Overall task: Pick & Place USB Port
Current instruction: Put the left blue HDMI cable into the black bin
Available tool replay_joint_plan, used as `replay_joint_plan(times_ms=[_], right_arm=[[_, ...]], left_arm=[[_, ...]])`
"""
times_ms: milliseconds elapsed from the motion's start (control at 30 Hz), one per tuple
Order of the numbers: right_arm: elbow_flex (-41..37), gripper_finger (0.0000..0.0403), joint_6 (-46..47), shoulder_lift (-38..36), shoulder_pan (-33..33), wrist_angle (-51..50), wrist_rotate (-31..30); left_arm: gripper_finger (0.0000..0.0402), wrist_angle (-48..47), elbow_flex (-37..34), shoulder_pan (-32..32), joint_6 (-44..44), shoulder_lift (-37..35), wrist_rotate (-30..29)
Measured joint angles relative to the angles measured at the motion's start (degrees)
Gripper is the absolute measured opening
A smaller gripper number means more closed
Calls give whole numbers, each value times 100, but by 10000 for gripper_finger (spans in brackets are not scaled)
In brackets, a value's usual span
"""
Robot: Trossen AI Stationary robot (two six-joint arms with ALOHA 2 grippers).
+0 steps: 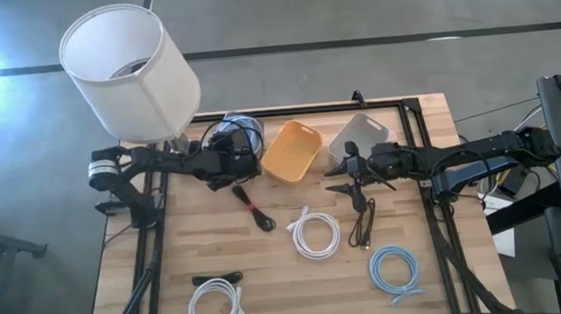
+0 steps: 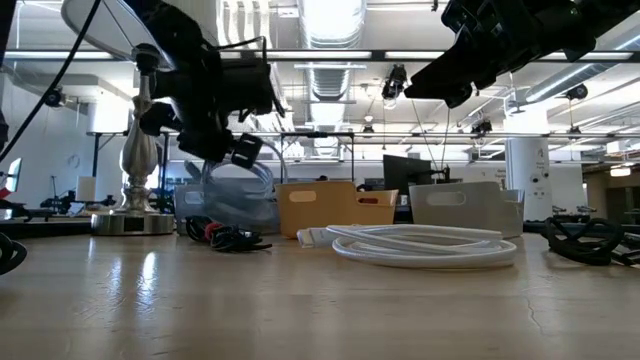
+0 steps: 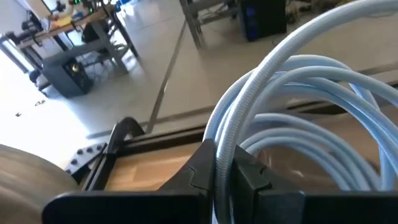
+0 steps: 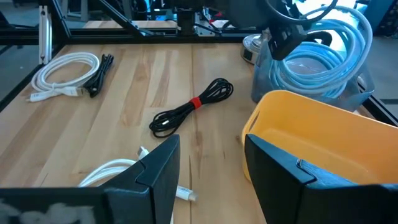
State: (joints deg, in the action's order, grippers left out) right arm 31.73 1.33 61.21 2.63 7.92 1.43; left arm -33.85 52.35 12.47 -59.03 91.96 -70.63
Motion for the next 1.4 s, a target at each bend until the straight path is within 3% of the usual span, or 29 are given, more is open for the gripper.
replay_joint_plan(times_ms=[533,900,1167,1400], right_arm=[[-1,178,-1,0,2,0,0],[0,178,3,0,1,-2,0],[0,178,1,0,2,-2,0],[0,178,1,0,0,-2,0]], left_arm=[[26,-61,-106,75,-1039,4,-42],[27,-122,-106,449,-1206,4,983],[72,-124,-106,459,-1203,4,1291],[100,-112,-97,459,-1133,4,1206]])
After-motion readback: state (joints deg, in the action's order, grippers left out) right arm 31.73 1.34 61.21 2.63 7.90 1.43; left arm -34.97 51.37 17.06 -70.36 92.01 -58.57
